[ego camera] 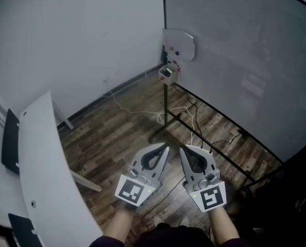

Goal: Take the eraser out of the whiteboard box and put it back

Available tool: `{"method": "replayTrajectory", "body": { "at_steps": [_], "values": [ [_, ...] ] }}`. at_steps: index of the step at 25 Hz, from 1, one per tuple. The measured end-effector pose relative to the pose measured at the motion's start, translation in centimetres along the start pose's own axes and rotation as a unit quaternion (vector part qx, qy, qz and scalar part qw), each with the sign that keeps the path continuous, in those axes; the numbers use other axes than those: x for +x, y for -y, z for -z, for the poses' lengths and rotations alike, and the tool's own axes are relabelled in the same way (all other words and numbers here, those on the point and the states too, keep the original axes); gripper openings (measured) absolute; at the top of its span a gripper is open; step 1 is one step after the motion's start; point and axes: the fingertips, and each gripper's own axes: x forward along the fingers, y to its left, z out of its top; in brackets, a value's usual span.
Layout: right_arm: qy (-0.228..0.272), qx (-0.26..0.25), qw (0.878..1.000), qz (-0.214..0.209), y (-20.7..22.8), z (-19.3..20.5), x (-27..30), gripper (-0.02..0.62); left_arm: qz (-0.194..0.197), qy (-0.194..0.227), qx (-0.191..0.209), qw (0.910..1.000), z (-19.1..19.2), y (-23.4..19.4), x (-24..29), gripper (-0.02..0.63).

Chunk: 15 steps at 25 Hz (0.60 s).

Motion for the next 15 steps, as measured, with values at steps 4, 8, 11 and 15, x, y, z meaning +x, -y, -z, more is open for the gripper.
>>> {"method": "replayTrajectory", "body": {
  "at_steps": [4,8,11,15],
  "values": [
    [-0.006,-0.002,1.000,0.005,-0.9,0.5,0.8,0.003,0.005,0.000,-0.007,1.0000,0.5,-0.9,-0.8,0.006],
    [-0.016,-0.003,1.000,0.007,-1.3,1.5,1.5,0.003,0.008,-0.004,-0.014,0.9999,1.4,-1.8,-1.2,0.006],
    [-0.024,-0.001,1.000,0.008,-1.2,2.2,2.0,0.003,0.008,-0.006,-0.016,0.9998,1.8,-2.6,-1.2,0.006],
    [-0.033,0.002,0.999,0.009,-0.5,3.3,2.8,0.003,0.007,-0.014,-0.025,0.9996,2.8,-3.8,-0.5,0.006]
  ]
}}
